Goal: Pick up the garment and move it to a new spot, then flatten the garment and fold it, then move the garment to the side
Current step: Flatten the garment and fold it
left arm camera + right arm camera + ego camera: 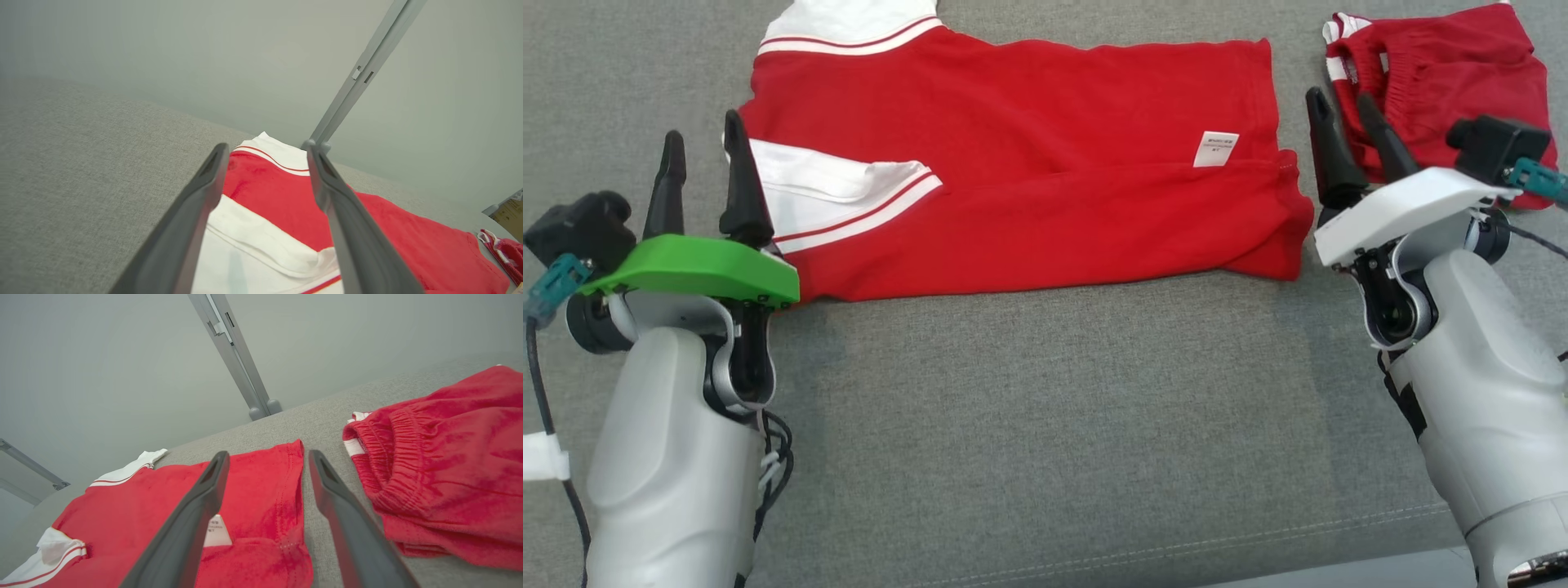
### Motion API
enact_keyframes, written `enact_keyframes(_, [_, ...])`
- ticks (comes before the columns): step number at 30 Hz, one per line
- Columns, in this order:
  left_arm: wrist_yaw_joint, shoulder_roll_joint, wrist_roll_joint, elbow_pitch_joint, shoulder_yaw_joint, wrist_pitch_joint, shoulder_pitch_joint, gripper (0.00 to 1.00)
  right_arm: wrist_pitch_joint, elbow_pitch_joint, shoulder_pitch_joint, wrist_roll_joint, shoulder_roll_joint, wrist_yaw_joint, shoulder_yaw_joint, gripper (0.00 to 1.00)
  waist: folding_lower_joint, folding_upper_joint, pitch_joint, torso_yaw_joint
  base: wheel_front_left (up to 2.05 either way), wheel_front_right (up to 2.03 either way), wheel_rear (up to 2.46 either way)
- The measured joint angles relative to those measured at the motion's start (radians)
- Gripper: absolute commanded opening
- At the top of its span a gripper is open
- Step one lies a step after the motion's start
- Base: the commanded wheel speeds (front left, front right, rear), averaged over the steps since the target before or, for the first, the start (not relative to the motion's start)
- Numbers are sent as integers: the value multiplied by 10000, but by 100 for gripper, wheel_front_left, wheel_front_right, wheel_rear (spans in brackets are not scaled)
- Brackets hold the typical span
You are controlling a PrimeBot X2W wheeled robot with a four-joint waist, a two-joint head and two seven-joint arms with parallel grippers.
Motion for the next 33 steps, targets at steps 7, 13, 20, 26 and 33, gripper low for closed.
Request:
enact_keyframes(7, [-86,-94,-516,508,353,-29,1412,100,-182,98,1270,192,244,8,-138,100,0,0,-407,150,0,0,0])
enact_keyframes(13, [-270,-125,-897,832,397,-27,2063,100,-207,198,1998,347,437,8,-173,100,0,0,-759,263,0,0,0])
enact_keyframes(20, [-341,-153,-1248,1327,182,441,2465,100,-255,240,2292,368,644,10,-6,100,0,0,-981,147,0,0,0])
enact_keyframes(26, [-341,-165,-1407,1459,199,556,2465,100,-280,224,2293,382,681,10,199,100,0,0,-966,-25,0,0,0])
enact_keyframes(33, [-341,-198,-1927,1469,487,543,2417,100,-280,226,2306,407,748,12,314,100,0,1,-817,-196,0,0,0])
